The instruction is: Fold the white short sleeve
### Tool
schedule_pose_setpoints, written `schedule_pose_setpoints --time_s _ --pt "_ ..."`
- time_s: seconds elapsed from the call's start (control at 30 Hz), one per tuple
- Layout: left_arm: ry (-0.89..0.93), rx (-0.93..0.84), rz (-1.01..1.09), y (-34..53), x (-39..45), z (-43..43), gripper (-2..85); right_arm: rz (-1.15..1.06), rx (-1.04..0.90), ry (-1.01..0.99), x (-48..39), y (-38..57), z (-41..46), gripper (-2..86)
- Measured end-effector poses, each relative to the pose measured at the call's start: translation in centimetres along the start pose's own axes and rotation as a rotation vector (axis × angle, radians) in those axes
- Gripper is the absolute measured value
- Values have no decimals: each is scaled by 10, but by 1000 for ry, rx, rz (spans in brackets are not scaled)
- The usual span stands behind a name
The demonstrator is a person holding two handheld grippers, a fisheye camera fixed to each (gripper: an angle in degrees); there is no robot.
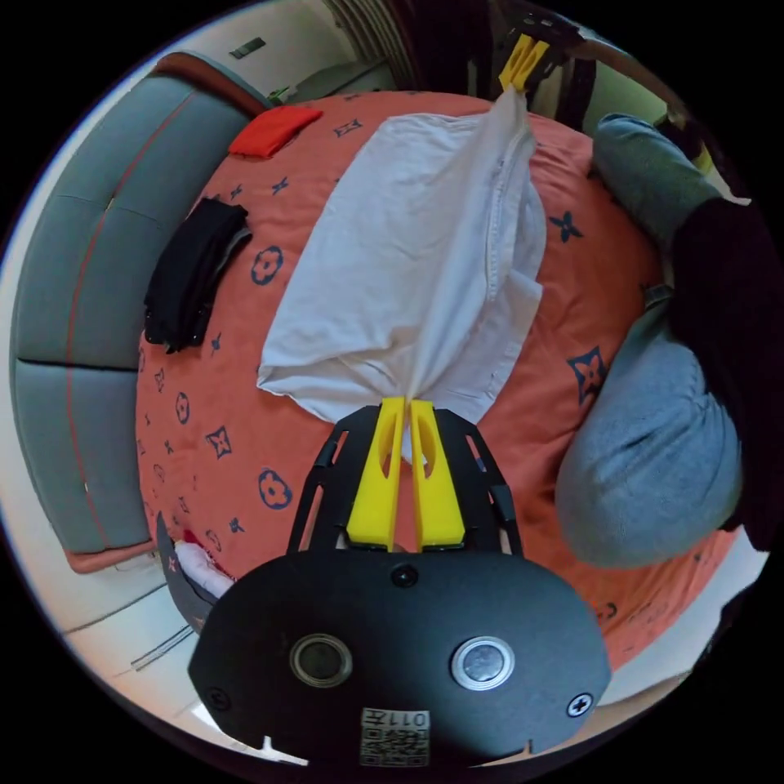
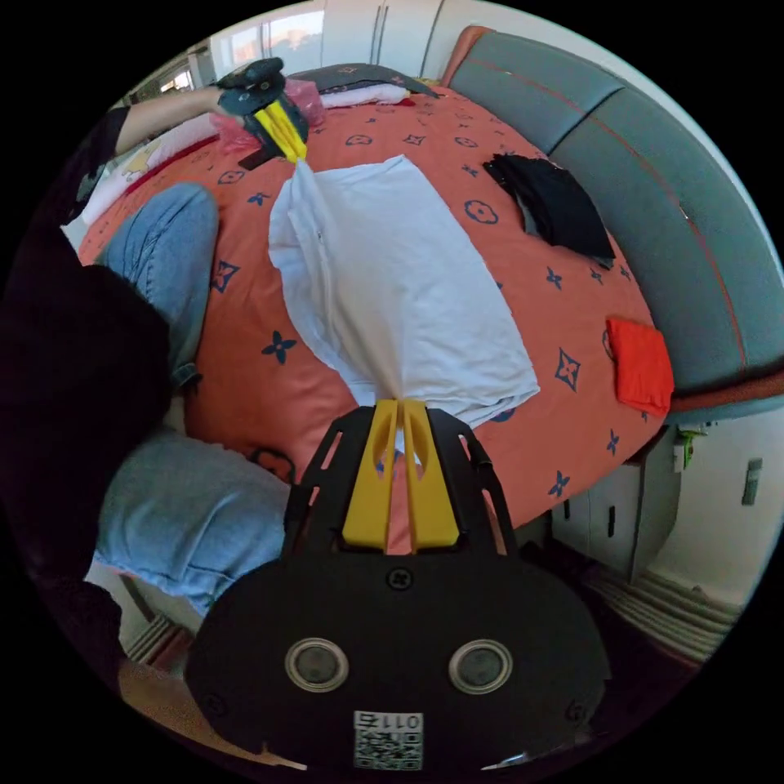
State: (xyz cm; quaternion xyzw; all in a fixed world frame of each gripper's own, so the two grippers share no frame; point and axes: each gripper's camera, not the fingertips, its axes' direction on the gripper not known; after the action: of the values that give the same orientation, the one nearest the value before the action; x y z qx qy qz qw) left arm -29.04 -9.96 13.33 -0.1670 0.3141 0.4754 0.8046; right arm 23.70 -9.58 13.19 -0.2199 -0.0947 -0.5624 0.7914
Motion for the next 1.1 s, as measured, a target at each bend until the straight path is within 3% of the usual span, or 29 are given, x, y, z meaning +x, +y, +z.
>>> schedule_pose_setpoints --time_s 0.13,0.27,0.33,0.53,0.6,0.77,0.93,1.1 --pt "-148 34 -178 -16 -87 -33 3 140 28 110 79 -15 -23 27" --pt "-362 299 -675 -27 -199 -95 25 571 286 309 192 -23 -70 50" --pt "-426 287 -781 -32 -226 -100 49 662 296 329 221 -24 -73 75" --pt "-274 163 -527 -27 -217 -40 82 515 166 288 213 -3 -18 102" --pt "-157 100 -343 -11 -179 -5 77 385 107 226 176 17 13 104" --pt "-45 30 -135 36 -100 35 75 221 15 64 97 60 62 127" --pt "-11 22 -311 87 -81 39 87 305 -82 59 70 91 93 164" --pt "125 87 -638 144 -115 31 101 500 78 -127 106 128 93 160"
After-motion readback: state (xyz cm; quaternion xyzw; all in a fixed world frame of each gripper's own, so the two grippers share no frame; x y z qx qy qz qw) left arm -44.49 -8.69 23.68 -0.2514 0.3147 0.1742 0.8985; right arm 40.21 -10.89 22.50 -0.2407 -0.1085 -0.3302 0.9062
